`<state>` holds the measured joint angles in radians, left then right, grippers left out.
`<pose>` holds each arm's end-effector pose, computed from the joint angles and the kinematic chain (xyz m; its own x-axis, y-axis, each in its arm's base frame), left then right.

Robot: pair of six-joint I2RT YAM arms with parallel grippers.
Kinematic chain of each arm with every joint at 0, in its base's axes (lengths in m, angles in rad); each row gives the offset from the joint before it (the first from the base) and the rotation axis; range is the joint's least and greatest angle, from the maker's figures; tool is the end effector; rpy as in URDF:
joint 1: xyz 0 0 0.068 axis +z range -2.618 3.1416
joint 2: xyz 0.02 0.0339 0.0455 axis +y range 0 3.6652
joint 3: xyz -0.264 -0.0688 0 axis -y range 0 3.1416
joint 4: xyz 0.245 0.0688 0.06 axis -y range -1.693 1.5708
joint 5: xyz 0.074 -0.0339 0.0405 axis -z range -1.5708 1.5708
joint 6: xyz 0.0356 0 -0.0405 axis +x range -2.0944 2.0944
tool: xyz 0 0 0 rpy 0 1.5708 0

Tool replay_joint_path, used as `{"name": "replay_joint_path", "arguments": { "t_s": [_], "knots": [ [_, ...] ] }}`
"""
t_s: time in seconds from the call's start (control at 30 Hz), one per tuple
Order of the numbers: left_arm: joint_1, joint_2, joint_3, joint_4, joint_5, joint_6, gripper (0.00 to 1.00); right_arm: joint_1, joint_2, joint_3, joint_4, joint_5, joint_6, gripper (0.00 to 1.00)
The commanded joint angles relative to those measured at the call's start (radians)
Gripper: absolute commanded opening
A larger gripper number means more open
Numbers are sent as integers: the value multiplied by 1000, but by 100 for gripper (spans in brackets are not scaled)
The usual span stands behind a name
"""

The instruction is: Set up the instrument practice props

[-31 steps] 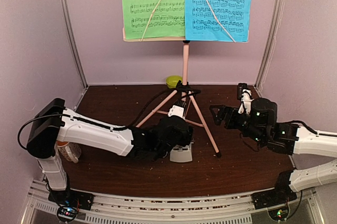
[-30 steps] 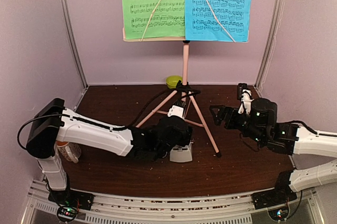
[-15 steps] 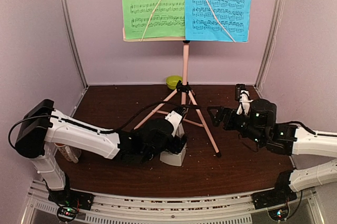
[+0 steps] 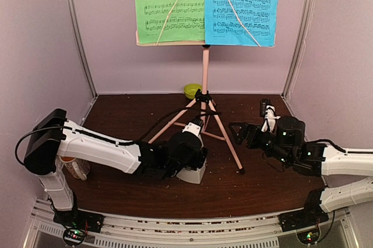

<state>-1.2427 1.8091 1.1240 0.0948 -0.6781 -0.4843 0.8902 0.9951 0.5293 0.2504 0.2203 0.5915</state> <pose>0.1483 -0.3663 0.2049 -0.4238 0.1198 -0.8978 0.4203 0.9040 -0.0778 0.1497 0.1726 0.2553 -0.4596 0.2970 -0.8370 -0.4431 0.7401 0.5059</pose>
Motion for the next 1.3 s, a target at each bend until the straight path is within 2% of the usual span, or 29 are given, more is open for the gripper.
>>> {"name": "replay_joint_path", "arguments": {
  "t_s": [0.0,0.23,0.47,0.67,0.8,1.0,1.27],
  "knots": [
    [5,4,18,-29,-58,-56,70,-5,4,-24,53,-19,17,100],
    [4,-119,-68,151,-80,-5,49,-1,33,-98,161,-72,-44,100],
    [-6,-255,-182,417,-53,186,37,27,30,-215,385,-154,-152,94],
    [-14,-314,-197,531,-27,367,31,70,107,-176,409,-230,-228,85],
    [-17,-339,-194,558,2,425,30,94,159,-128,394,-260,-268,78],
    [-22,-365,-206,586,67,451,29,102,197,-67,340,-277,-325,69],
    [-33,-386,-229,634,102,471,26,103,248,-14,300,-281,-323,56]
  ]
}}
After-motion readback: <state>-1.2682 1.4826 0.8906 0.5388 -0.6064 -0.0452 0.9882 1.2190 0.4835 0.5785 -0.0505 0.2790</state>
